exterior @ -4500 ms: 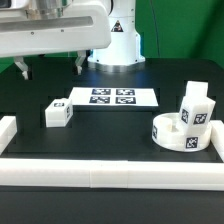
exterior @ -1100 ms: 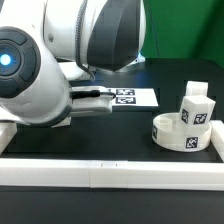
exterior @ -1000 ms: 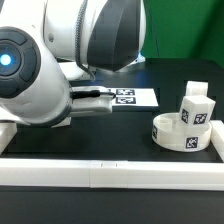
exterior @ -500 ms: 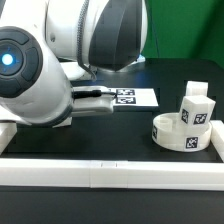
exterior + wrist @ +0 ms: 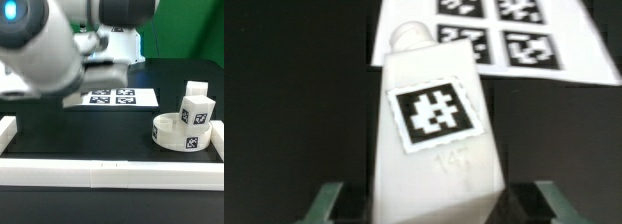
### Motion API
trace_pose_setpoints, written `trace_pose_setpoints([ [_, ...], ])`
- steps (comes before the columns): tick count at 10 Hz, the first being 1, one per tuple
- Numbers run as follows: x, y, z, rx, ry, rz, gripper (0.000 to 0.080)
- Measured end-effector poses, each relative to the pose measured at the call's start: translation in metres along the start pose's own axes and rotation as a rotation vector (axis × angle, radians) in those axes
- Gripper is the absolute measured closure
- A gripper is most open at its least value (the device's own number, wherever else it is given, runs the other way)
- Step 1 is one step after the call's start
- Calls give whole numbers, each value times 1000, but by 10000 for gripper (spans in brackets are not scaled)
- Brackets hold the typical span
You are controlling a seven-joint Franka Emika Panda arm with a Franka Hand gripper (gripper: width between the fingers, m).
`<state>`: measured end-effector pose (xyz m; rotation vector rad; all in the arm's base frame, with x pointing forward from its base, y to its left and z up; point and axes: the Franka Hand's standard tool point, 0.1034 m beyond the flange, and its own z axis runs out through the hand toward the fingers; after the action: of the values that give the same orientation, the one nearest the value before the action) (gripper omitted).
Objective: Assemble stool
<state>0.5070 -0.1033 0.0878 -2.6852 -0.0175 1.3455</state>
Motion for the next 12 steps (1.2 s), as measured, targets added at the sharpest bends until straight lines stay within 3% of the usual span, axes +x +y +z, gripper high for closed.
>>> trace_pose_setpoints([
  [2, -11, -3, -20, -3, 50, -3, 476],
  [5, -4, -1, -20, -11, 83, -3, 476],
  [6, 7, 2, -28, -21, 176, 0, 476],
  [8, -2, -11, -32, 63, 246, 98, 475],
  [10, -1, -27, -52, 124, 386, 144, 475],
  [11, -6, -34, -54, 135, 395, 166, 475],
  [12, 0, -36, -63, 111, 478, 162, 475],
])
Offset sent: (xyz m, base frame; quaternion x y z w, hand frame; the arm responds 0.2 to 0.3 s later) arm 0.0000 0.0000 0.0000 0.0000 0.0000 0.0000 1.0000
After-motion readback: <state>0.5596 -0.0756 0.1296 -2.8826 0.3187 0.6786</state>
